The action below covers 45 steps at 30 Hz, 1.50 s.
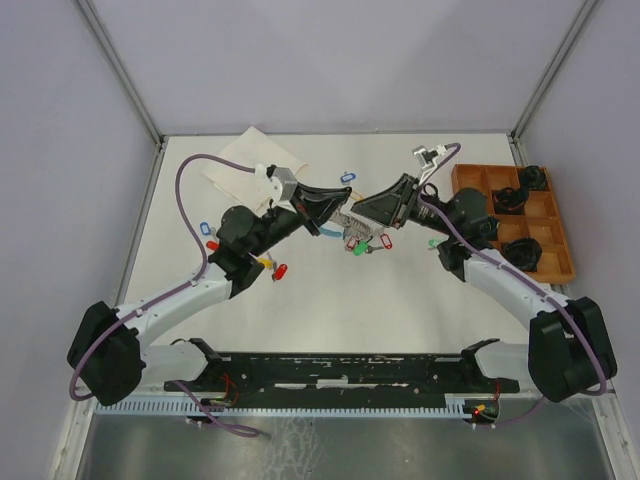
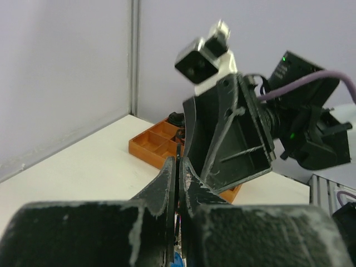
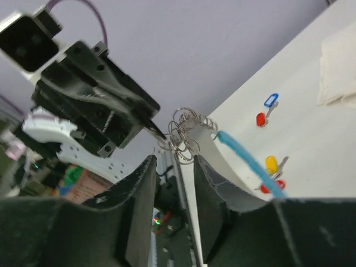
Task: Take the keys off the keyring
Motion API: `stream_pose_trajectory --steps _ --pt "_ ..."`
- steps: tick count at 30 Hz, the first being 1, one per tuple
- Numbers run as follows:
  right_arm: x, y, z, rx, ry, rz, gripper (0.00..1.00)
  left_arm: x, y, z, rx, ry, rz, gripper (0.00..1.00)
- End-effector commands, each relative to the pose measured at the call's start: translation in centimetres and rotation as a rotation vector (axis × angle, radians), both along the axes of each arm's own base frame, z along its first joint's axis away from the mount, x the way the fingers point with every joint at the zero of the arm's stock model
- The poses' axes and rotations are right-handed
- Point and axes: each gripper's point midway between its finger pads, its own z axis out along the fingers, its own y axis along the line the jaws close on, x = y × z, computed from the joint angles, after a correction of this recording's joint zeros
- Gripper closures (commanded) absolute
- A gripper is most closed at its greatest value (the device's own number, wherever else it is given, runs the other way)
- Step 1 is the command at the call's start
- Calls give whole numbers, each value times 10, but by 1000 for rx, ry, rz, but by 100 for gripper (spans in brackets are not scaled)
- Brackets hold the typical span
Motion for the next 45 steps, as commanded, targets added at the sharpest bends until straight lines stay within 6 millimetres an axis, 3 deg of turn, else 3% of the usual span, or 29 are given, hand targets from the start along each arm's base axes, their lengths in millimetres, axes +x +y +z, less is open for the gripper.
stream_pose_trajectory --steps 1,5,11,17,22,29,33,45 --pt "-27 -2 42 -128 -484 140 56 -23 4 53 -76 -103 -86 97" --pt "-29 -3 26 -265 -585 223 48 -31 3 53 -57 -113 -128 97" --pt "-45 -16 14 -444 -756 366 46 -41 1 52 -27 -120 -204 97" --pt "-50 -25 18 -484 -844 390 46 -45 -2 49 -10 -111 -256 97" --pt "-28 -25 7 -538 -835 329 50 -48 -4 49 -5 -107 -283 97" --pt "-16 -24 19 -545 -861 294 62 -52 -4 47 3 -103 -306 97" --pt "-2 -25 16 -578 -836 236 65 -53 -6 43 9 -93 -318 97" --pt "26 -16 13 -511 -780 244 67 -58 -8 34 0 -66 -358 97"
